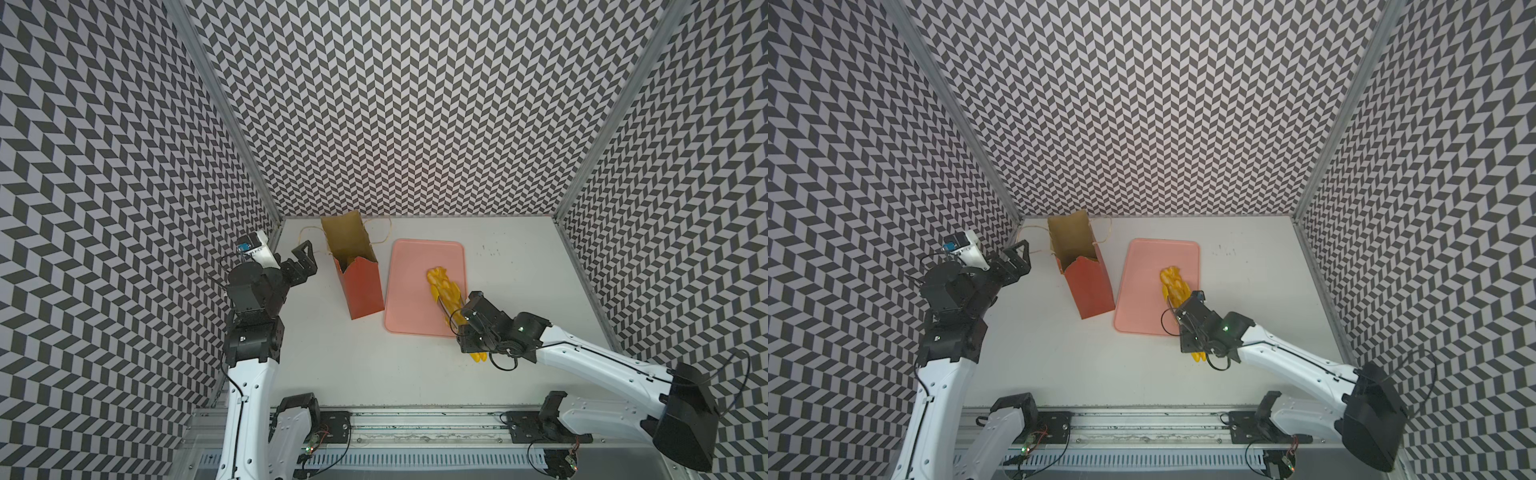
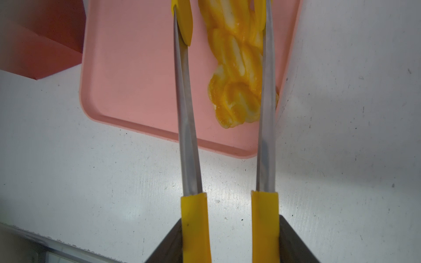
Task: Pack bread into a paper bag
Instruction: Pick up the fake bread from the plate.
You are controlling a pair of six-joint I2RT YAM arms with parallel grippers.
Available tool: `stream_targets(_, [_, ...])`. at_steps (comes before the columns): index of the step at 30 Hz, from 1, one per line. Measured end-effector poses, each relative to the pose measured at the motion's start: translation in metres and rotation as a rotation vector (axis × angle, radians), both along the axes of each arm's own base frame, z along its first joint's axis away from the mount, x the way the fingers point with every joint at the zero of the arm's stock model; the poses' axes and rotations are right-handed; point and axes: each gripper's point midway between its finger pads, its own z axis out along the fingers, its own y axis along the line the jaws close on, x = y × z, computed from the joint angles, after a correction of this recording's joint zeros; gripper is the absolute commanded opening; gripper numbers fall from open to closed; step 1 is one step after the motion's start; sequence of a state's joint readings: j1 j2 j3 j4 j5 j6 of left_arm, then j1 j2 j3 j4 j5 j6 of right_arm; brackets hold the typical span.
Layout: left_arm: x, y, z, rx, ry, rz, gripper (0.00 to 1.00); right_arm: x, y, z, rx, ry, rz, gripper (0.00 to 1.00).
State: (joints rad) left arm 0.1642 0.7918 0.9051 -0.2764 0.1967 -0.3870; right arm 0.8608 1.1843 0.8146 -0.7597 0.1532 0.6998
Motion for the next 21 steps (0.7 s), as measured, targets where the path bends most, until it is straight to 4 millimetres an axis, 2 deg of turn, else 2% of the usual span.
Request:
stream_targets(7, [0.000, 0.000, 0.000, 0.000, 0.000, 0.000, 0.98, 0.001, -0.002, -0.003, -0.011, 0.008, -0.006, 0.58])
stream_targets(15, [0.000, 0.000, 0.000, 0.000, 0.000, 0.000, 0.98, 0.017, -0.022, -0.010, -0.031, 0.023, -0.054, 0.58])
stream_targets(21, [0.000, 0.000, 0.000, 0.000, 0.000, 0.000, 0.98, 0.018, -0.021, -0.011, -0.020, 0.033, -0.035, 0.58])
